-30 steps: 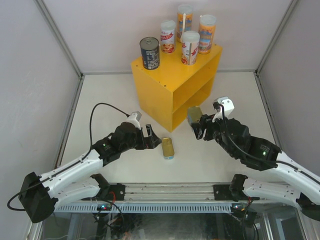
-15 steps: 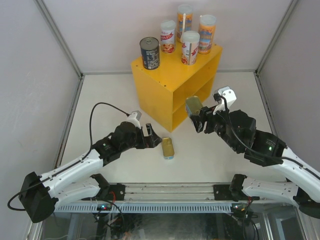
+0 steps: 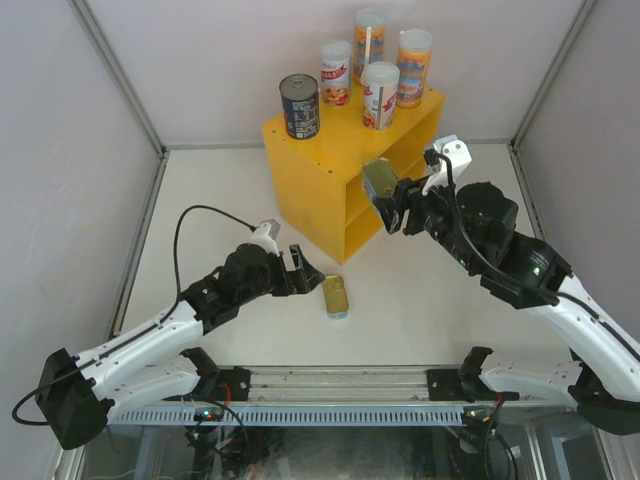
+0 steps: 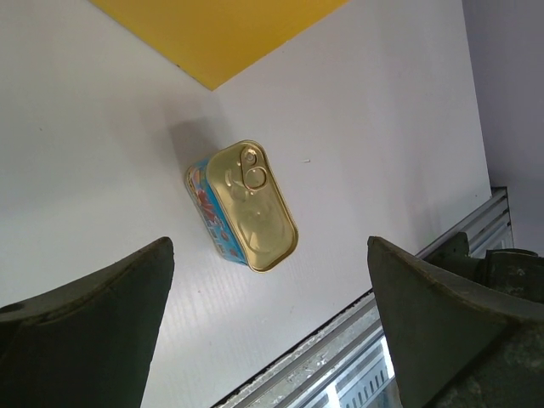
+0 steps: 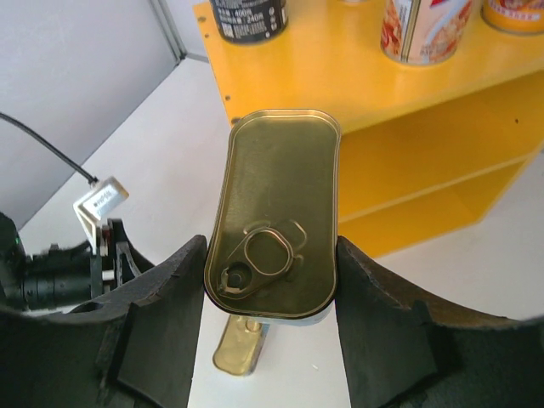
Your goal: Place and organize the canned foods onto the counter
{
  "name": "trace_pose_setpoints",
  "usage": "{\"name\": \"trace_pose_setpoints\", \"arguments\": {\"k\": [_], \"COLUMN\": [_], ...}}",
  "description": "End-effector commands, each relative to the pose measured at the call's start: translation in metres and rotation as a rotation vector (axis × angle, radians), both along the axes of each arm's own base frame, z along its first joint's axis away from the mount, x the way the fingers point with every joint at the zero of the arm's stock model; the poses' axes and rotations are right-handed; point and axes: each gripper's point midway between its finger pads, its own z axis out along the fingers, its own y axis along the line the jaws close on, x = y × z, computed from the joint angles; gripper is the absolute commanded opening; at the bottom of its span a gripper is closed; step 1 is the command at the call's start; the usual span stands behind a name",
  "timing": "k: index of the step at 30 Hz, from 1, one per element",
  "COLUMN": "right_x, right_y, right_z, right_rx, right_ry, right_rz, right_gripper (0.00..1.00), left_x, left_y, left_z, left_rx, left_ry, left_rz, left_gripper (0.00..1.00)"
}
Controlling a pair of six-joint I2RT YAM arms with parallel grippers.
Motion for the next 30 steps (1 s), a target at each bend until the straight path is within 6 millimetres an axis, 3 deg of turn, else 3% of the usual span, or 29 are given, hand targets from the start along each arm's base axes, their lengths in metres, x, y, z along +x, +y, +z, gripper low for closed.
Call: {"name": "trace_pose_setpoints", "arguments": {"k": [1, 12, 17, 30], "right_x": [0.014, 0.069, 0.092, 0.117], "right_y": [0.013, 0.029, 0.035, 0.042], "right_z": [0.059, 0.074, 0.070, 0.057], "right_rx": [0.103, 0.078, 0.069, 0.049], "right_ry": [-0.132, -0.159, -0.150, -0.151], "right_rz": [0.049, 0.108, 0.144, 0.265], "right_gripper": [0.29, 0.29, 0.29, 0.30], "left_x": [0.000, 0.001, 0.003, 0.011], "left_y": [0.000, -0.001, -0.004, -0.005], "left_z": [0.000, -0.006, -0.006, -0.003], "left_rx": [-0.037, -0.032, -0.033, -0.033], "left_ry": [-0.004, 0.003, 0.009, 0.011], "left_rz": [0.007, 0.012, 0.007, 0.023], "left_gripper": [0.98, 0.98, 0.98, 0.98]}}
